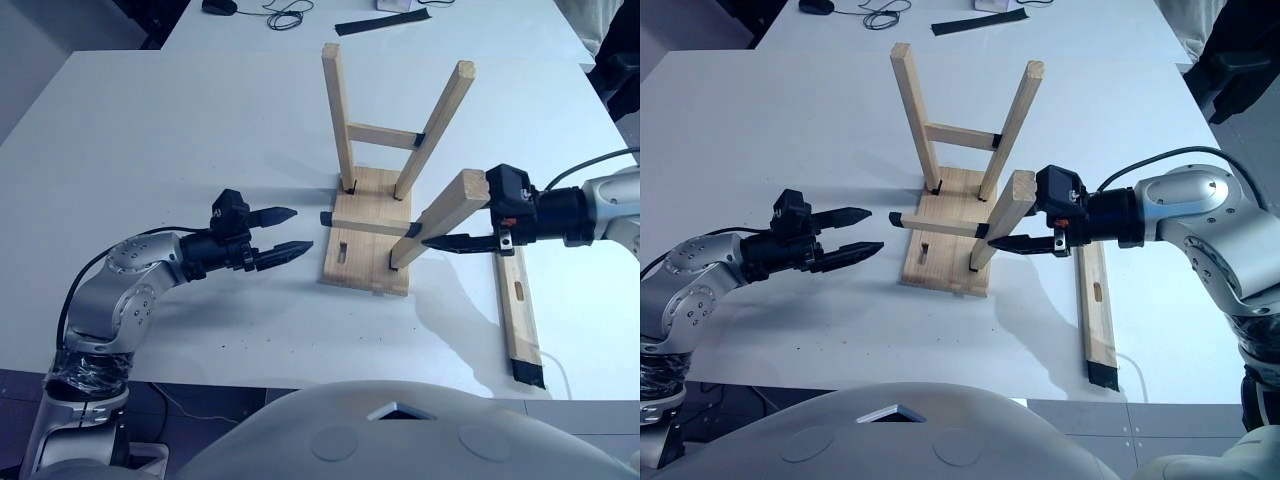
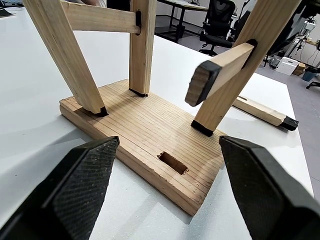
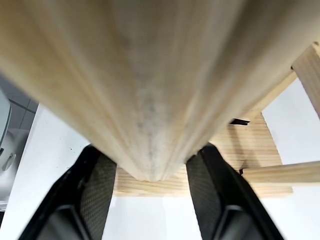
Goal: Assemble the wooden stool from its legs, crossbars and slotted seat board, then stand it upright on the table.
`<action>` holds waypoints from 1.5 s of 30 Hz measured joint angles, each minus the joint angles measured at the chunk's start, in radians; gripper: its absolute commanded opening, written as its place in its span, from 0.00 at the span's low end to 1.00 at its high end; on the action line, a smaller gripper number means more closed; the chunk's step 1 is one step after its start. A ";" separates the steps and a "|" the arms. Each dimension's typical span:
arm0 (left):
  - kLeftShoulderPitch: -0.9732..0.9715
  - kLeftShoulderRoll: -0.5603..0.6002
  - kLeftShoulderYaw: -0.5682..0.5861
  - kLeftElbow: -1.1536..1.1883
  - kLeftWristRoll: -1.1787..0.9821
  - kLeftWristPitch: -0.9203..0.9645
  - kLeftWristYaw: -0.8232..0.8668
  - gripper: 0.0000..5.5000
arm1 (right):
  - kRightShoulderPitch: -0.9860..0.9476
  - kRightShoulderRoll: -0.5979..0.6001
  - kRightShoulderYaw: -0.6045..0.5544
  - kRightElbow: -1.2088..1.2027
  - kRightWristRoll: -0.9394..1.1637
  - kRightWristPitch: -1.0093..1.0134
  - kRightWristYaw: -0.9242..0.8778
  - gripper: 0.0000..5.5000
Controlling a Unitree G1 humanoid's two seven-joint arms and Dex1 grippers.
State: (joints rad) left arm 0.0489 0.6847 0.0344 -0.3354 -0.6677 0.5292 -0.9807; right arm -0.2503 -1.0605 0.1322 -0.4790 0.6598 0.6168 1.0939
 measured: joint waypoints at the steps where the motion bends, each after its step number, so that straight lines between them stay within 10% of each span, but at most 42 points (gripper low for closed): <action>1: -0.001 -0.002 0.000 0.002 0.000 0.000 0.000 0.68 | -0.001 0.002 0.007 -0.004 -0.007 -0.006 0.000 0.37; 40: -0.025 -0.007 0.001 0.037 0.020 -0.001 -0.033 0.68 | -0.159 0.126 0.222 0.219 -0.126 -0.167 0.100 0.37; 45: -0.015 -0.007 0.004 0.036 0.022 -0.020 -0.034 0.68 | -0.032 0.126 0.352 0.285 -0.245 -0.034 0.075 0.54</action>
State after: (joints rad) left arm 0.0341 0.6779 0.0382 -0.2997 -0.6462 0.5093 -1.0150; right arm -0.2820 -0.9347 0.4840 -0.1937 0.4151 0.5831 1.1689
